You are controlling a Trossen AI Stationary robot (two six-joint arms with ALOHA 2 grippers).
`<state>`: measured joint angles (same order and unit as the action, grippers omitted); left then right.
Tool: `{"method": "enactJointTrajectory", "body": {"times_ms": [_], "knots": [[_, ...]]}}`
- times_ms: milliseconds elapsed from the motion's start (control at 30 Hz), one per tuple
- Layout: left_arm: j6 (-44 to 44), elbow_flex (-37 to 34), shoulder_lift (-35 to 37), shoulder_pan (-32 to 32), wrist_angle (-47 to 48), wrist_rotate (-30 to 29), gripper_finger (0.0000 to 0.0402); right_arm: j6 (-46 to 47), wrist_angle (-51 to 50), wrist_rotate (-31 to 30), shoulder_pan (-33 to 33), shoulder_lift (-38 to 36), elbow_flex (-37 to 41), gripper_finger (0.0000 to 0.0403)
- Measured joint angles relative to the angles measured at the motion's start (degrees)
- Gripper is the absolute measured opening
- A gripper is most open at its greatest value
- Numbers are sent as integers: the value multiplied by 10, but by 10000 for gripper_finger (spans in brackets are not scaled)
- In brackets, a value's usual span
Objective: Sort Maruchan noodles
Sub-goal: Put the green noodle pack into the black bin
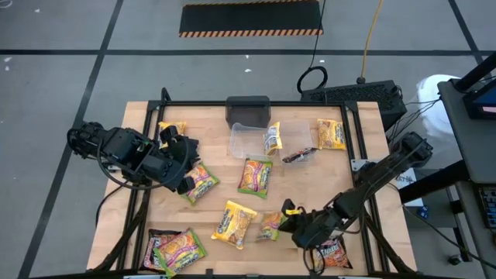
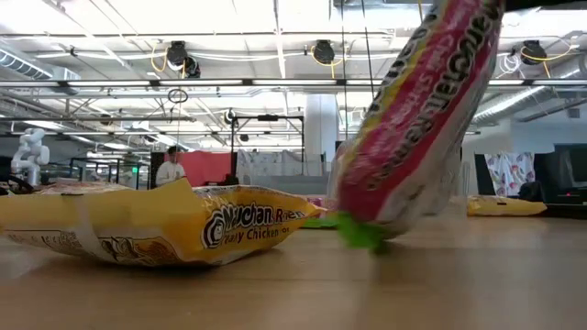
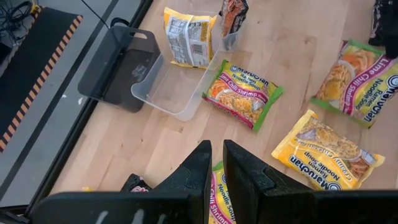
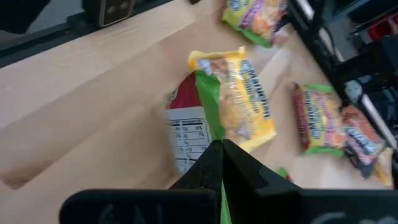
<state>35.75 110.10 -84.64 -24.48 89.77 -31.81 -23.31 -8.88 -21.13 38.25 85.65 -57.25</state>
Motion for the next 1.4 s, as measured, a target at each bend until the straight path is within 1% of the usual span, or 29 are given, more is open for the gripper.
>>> {"method": "enactJointTrajectory", "body": {"times_ms": [233, 833, 967, 1167, 1400], "knots": [[-3, 0, 0, 0, 0, 0, 49, -28, 0, -1, -24, -23, 0, 0], [-10, 0, 0, 0, 0, 0, 49, -96, 0, -1, -93, -50, 0, 0], [-11, 0, 0, 0, 0, 0, 49, -127, 9, -3, -113, -59, -1, 0], [-14, 0, 0, 0, 0, -1, 49, -156, 23, -3, -155, -92, -1, 0], [-21, -8, -2, 0, -3, -3, 49, -171, 67, 1, -214, -142, -1, 0]]}}
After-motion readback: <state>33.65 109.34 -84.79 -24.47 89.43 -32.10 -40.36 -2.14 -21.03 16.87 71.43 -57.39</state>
